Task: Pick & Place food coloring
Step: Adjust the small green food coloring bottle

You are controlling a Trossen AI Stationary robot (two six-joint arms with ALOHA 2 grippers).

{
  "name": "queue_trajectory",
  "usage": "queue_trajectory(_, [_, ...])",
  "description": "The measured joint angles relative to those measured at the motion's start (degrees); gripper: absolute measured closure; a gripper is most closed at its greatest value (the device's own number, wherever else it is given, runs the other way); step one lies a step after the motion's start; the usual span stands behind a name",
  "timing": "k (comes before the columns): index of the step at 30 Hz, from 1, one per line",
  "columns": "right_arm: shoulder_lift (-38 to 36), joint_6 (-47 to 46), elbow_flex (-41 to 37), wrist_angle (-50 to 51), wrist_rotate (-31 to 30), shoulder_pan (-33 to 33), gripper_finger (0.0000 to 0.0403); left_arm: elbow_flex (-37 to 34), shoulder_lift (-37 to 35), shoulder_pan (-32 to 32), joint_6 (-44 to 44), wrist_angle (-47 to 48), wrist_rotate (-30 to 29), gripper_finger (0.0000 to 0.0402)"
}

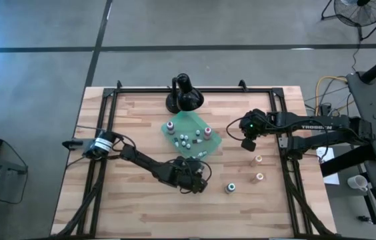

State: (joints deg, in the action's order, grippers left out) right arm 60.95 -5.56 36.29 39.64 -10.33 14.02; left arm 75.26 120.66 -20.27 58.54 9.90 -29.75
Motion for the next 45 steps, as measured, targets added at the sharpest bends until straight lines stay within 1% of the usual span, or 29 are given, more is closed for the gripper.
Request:
queue_trajectory(5, [0.0,0.0,0.0,0.0,0.0,0.0,0.0365,0.0,0.0,0.0,0.0,0.1,-0.9,0.0318])
queue_trajectory(12, [0.0,0.0,0.0,0.0,0.0,0.0,0.0365,0.0,0.0,0.0,0.1,0.1,-1.1,0.0328])
queue_trajectory(16, [0.0,0.0,0.0,0.0,0.0,0.0,0.0365,0.0,0.0,0.0,0.1,0.1,-0.9,0.0345])
queue_trajectory(17, [0.0,0.0,0.0,0.0,0.0,0.0,0.0365,-0.1,-0.3,0.0,0.1,0.1,-0.4,0.035])
queue_trajectory(20, [0.0,0.0,0.0,0.0,0.0,0.0,0.0365,-0.1,-1.7,0.0,-0.3,0.8,4.1,0.0364])
queue_trajectory(23, [0.0,0.0,0.0,-0.1,0.0,0.0,0.0365,0.0,-3.8,-0.9,-0.4,5.9,6.7,0.0367])
queue_trajectory(28, [0.0,0.0,0.0,-0.1,0.0,0.0,0.0365,2.8,-7.7,-2.5,3.2,22.2,8.9,0.0367])
queue_trajectory(30, [0.0,0.3,0.0,-0.1,0.0,0.0,0.0365,4.8,-9.2,-3.2,4.6,30.5,12.5,0.0367])
queue_trajectory(33, [0.0,0.3,0.0,-0.3,0.0,0.0,0.0365,8.1,-10.9,-3.8,4.9,39.9,21.8,0.0367])
queue_trajectory(36, [0.0,0.3,0.0,-0.7,0.0,0.0,0.0365,10.9,-12.2,-2.9,6.1,47.8,34.3,0.0368])
queue_trajectory(37, [0.0,0.3,0.0,-1.0,0.0,0.0,0.0365,11.4,-12.2,-2.2,6.5,49.6,39.9,0.0368])
queue_trajectory(39, [0.0,0.2,0.0,-1.7,0.0,0.0,0.0365,11.3,-12.2,-0.9,7.2,52.2,49.9,0.0367])
queue_trajectory(40, [0.0,0.2,0.0,-1.7,0.0,0.0,0.0365,10.8,-12.2,-0.4,7.4,52.2,53.9,0.0366])
queue_trajectory(42, [0.0,0.1,0.0,-1.7,0.0,0.0,0.0365,9.5,-12.2,0.0,7.6,51.6,57.9,0.0364])
queue_trajectory(45, [0.0,-0.3,0.0,-1.7,0.0,0.0,0.0365,6.9,-12.2,0.2,7.7,51.7,61.3,0.0363])
